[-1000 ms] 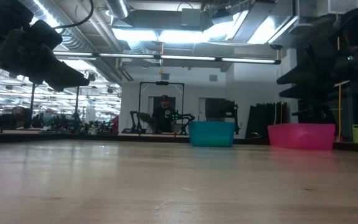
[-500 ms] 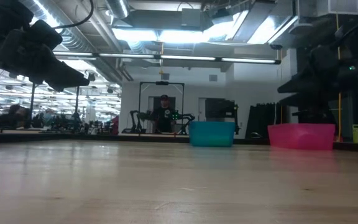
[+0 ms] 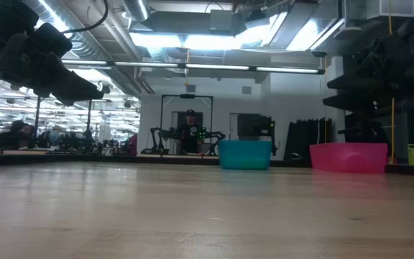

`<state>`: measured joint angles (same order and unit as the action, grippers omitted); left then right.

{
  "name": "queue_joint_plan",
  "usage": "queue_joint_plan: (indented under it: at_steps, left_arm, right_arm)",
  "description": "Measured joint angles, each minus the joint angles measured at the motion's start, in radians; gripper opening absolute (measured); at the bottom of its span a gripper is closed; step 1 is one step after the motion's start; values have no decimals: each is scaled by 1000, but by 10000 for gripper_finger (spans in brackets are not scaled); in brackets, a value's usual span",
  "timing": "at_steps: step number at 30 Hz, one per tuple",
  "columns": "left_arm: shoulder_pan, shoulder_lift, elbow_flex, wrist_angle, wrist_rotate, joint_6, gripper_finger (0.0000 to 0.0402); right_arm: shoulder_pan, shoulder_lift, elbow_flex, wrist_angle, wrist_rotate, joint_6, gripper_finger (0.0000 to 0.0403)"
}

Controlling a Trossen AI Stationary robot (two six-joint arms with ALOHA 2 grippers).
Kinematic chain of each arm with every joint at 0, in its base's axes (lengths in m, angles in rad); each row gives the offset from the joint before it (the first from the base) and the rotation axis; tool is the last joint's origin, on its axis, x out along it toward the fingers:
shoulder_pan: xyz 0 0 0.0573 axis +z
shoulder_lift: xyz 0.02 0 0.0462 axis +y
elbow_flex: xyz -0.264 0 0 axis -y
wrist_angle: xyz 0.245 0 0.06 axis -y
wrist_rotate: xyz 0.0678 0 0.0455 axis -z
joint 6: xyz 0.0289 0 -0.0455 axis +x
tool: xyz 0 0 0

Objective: Pick and place medicine bottles into bin by pill shape (circle, oval)
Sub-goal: Return to Home Position

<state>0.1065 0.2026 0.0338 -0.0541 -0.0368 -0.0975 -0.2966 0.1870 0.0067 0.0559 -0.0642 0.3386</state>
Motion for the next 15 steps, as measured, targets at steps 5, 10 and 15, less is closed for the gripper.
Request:
queue_joint_plan:
  at_steps: [5,10,15]
  left_arm:
    - [0,0,0,0,0,0,163]
    - [0,0,0,0,0,0,163]
    - [0,0,0,0,0,0,163]
  right_arm:
    - [72,-31,0,-10,33,14,271]
    - [179,-36,0,-14,165,-9,271]
    - [245,-36,0,10,338,-67,271]
